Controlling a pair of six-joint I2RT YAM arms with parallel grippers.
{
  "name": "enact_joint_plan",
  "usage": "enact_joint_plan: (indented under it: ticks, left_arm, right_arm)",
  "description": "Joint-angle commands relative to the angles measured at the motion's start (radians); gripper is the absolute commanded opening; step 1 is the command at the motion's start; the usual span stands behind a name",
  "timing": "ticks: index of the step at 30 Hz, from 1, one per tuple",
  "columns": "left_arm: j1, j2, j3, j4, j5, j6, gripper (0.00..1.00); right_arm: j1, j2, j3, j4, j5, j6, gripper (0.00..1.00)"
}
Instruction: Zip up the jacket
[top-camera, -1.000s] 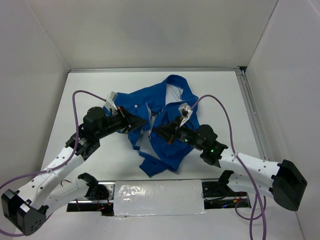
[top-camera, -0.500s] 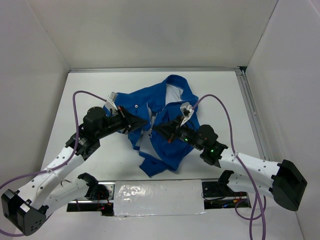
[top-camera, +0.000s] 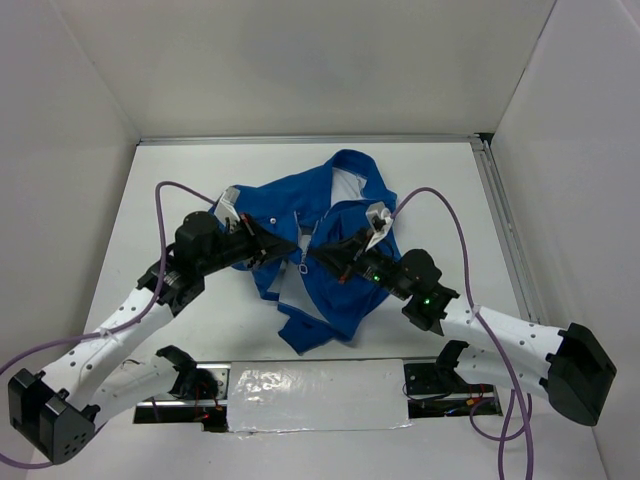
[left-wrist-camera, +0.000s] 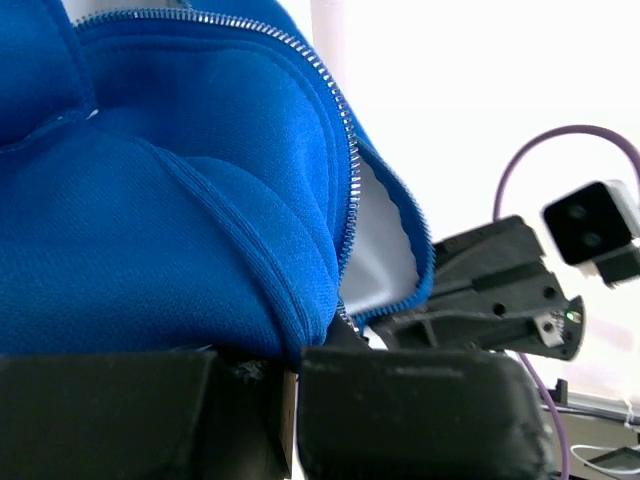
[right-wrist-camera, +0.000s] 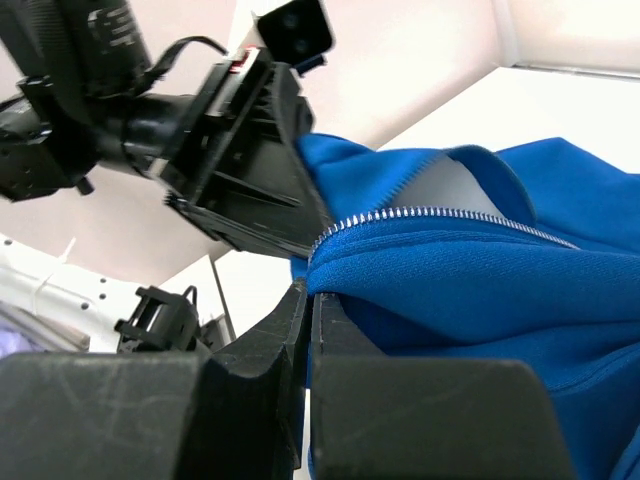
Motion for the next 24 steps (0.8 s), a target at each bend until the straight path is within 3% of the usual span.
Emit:
enact_joint_plan:
  ticks: [1, 13, 21, 24]
  left_arm:
    - [-0.012, 0.025, 0.046, -0.009, -0.004, 0.015, 0.00]
    - [-0.015, -0.030, 0.004, 0.122, 0.066, 0.101, 0.00]
    - [-0.015, 0.039, 0.091, 0.074, 0.197, 0.251, 0.00]
    - [-0.015, 0.074, 0.114, 0.013, 0.203, 0.257, 0.20]
  right_arm:
    - [-0.003, -0.026, 0.015, 0.138, -0.037, 0.004, 0.00]
    - [-0.035, 0.033, 0.063, -0.001, 0.068, 0.031, 0.00]
    - [-0.065, 0.039, 0.060, 0.069, -0.095, 0.010, 0.00]
    - [-0.065, 0.030, 0.061, 0.078, -0.117, 0.014, 0.00]
